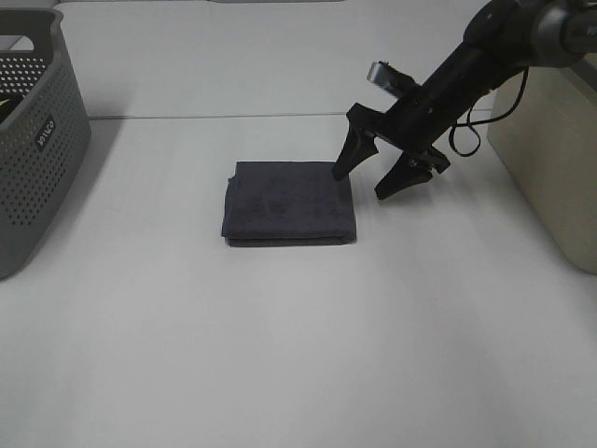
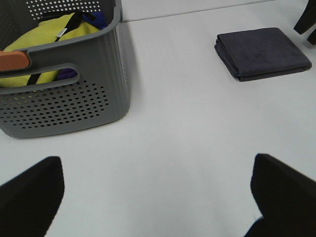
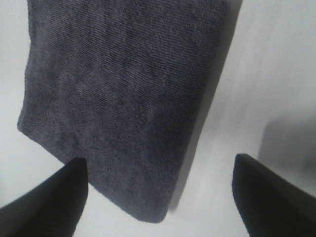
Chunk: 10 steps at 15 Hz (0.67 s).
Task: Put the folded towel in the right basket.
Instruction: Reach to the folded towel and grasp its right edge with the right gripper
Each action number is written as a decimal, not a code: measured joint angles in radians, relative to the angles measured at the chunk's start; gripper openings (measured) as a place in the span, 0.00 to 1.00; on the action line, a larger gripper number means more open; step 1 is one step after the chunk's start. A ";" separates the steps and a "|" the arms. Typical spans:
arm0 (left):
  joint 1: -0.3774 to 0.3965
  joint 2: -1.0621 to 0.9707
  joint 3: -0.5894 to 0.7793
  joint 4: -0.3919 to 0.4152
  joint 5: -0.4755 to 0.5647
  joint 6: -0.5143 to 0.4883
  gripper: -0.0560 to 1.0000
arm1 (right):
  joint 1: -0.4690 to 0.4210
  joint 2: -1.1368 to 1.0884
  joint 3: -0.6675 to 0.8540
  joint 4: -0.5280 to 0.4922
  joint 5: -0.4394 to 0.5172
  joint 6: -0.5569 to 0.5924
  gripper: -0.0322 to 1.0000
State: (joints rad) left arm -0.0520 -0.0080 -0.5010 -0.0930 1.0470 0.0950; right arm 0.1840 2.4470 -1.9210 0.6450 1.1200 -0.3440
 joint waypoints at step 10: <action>0.000 0.000 0.000 0.000 0.000 0.000 0.98 | 0.034 0.095 -0.006 0.171 -0.066 -0.095 0.36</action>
State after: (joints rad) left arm -0.0520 -0.0080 -0.5010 -0.0930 1.0470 0.0950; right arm 0.2180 2.5420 -1.9270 0.8160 1.0540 -0.4390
